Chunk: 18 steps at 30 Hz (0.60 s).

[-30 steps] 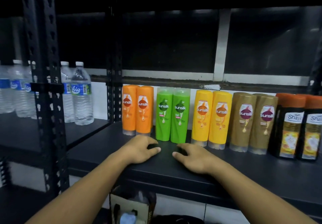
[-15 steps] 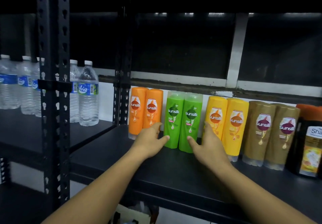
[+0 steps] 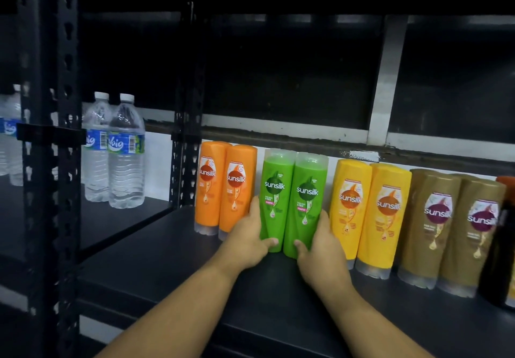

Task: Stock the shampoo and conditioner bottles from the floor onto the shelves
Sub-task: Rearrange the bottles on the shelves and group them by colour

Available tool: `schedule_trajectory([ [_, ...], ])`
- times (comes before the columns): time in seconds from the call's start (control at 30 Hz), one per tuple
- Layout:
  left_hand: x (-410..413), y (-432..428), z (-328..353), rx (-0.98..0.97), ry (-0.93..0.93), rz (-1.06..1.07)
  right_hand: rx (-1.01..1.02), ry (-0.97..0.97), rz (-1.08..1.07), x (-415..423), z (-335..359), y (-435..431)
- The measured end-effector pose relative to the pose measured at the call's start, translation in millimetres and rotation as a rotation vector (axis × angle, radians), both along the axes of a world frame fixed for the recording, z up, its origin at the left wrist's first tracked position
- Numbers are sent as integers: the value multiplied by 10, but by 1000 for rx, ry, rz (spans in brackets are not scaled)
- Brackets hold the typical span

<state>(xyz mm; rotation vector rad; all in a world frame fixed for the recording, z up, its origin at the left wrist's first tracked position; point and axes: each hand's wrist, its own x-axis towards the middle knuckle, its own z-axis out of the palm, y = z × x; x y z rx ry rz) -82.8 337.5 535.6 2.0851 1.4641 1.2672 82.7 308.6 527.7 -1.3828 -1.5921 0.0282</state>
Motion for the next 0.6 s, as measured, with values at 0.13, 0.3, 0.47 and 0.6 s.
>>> schedule_trajectory([
  [0.13, -15, 31, -24, -8, 16, 13, 5, -8, -8, 6, -9, 25],
  [0.3, -42, 23, -38, -11, 16, -12, -35, -34, -39, 12, -12, 21],
  [0.47, -48, 21, -37, -4, 41, -9, -83, -64, -53, 16, 10, -2],
  [0.6, -46, 31, -39, -15, 52, -3, -95, -80, -58, 16, 15, -14],
])
